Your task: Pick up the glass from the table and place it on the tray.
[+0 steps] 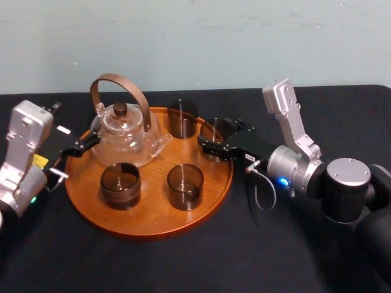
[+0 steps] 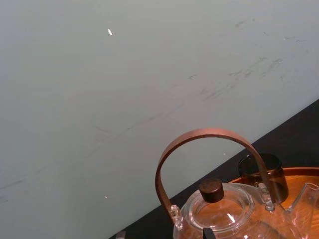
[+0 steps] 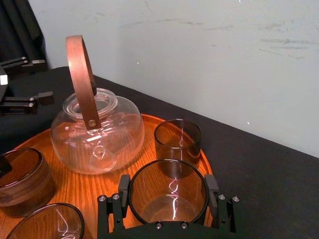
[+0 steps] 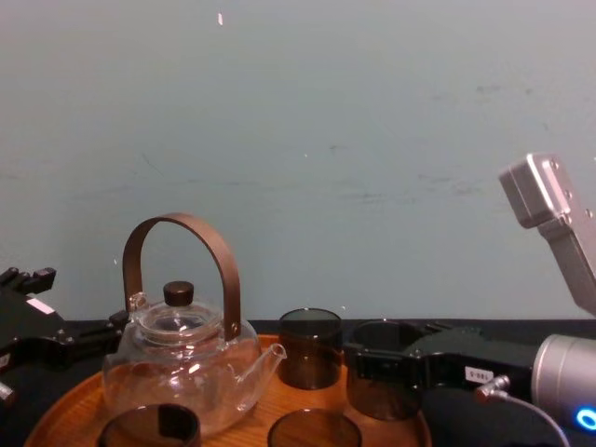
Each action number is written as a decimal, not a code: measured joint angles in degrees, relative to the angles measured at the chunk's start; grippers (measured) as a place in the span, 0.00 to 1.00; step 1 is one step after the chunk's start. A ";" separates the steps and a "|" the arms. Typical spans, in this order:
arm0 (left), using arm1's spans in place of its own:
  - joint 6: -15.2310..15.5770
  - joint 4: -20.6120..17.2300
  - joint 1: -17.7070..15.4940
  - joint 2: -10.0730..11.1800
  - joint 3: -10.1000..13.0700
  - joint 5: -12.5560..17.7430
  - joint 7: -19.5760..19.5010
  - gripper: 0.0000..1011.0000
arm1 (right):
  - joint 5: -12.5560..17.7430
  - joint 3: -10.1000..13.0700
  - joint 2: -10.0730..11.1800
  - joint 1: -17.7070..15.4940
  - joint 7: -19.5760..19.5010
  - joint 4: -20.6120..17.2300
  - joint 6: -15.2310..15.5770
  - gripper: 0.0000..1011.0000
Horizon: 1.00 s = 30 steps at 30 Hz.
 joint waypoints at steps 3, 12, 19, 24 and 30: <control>0.00 0.00 0.00 0.00 0.00 0.00 0.00 0.99 | -0.03 -0.04 -0.19 0.27 0.06 0.68 -0.09 0.90; 0.00 0.00 0.00 0.00 0.00 0.00 0.00 0.99 | -0.17 -0.28 -0.91 1.18 0.50 2.55 -0.76 0.90; 0.00 0.00 0.00 0.00 0.00 0.00 0.00 0.99 | -0.29 -0.60 -1.57 1.93 0.96 3.78 -1.37 0.90; 0.00 0.00 0.00 0.00 0.00 0.00 0.00 0.99 | -0.41 -0.78 -1.99 2.36 1.20 4.59 -1.76 0.90; 0.00 0.00 0.00 0.00 0.00 0.00 0.00 0.99 | -0.47 -0.87 -2.29 2.65 1.33 5.32 -1.99 0.90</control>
